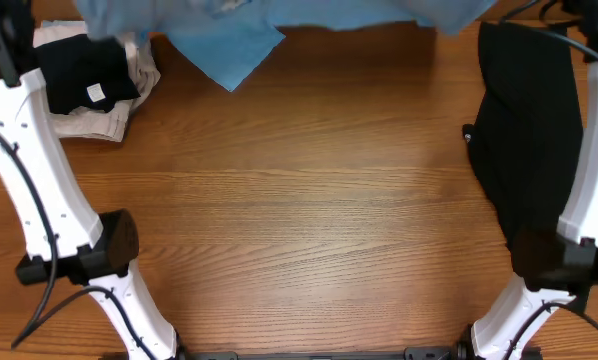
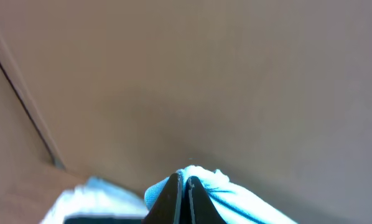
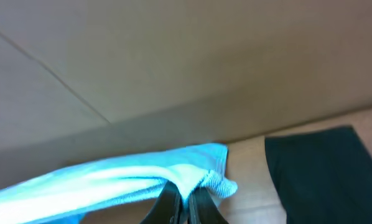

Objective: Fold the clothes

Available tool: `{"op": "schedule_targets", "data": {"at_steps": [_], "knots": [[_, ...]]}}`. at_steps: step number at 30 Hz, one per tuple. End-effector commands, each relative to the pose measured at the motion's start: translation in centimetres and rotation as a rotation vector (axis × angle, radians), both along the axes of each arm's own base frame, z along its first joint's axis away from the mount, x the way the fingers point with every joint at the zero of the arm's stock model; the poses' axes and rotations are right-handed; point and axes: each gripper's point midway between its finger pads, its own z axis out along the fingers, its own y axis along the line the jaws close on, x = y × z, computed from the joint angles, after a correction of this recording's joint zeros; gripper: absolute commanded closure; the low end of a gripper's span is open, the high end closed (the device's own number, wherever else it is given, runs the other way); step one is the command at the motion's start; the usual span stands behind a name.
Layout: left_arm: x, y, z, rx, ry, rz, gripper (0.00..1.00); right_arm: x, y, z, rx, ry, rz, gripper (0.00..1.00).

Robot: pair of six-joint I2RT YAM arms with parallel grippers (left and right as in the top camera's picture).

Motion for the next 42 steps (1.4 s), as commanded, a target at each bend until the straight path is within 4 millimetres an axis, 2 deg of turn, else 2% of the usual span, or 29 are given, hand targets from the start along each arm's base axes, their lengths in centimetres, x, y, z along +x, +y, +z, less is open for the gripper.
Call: {"op": "schedule_targets", "data": {"at_steps": [1, 4, 6, 10, 13, 18, 22, 25, 29, 37, 42], "knots": [[-0.2, 0.3, -0.1, 0.010, 0.010, -0.006, 0.96, -1.1, -1.0, 2.4, -0.021, -0.055, -0.030, 0.96], [-2.0, -0.1, 1.4, 0.006, -0.007, -0.004, 0.96, -2.7, -0.7, 4.5, -0.025, -0.093, -0.027, 0.96], [-3.8, -0.5, 2.7, 0.009, -0.019, -0.004, 0.96, -4.5, -0.5, 6.5, -0.031, -0.127, -0.027, 0.96], [-8.5, -1.5, 6.2, 0.020, -0.069, -0.004, 0.96, -9.3, 0.2, 10.6, -0.044, -0.201, -0.026, 0.96], [-12.9, -2.3, 9.4, 0.036, -0.133, 0.005, 0.96, -14.1, 0.8, 13.8, -0.053, -0.264, -0.031, 0.96], [-18.4, -3.4, 13.4, 0.064, -0.244, 0.008, 0.96, -20.1, 1.5, 17.4, -0.069, -0.361, -0.043, 0.96], [-21.1, -4.0, 15.7, 0.087, -0.318, 0.008, 0.96, -22.8, 1.5, 18.9, -0.081, -0.412, -0.065, 0.96], [-21.1, -3.9, 16.2, 0.096, -0.337, 0.016, 0.96, -23.0, 1.3, 18.9, -0.083, -0.410, -0.075, 0.96], [-19.2, -3.4, 15.5, 0.092, -0.318, 0.018, 0.96, -21.1, 1.0, 17.7, -0.079, -0.369, -0.074, 0.96], [-12.9, -1.4, 13.5, 0.083, -0.296, 0.056, 0.96, -14.3, 0.1, 14.8, -0.072, -0.300, -0.073, 0.96], [-8.7, -0.6, 13.1, 0.049, -0.348, 0.054, 0.96, -10.0, -0.5, 14.9, -0.077, -0.354, -0.073, 0.96]]}}
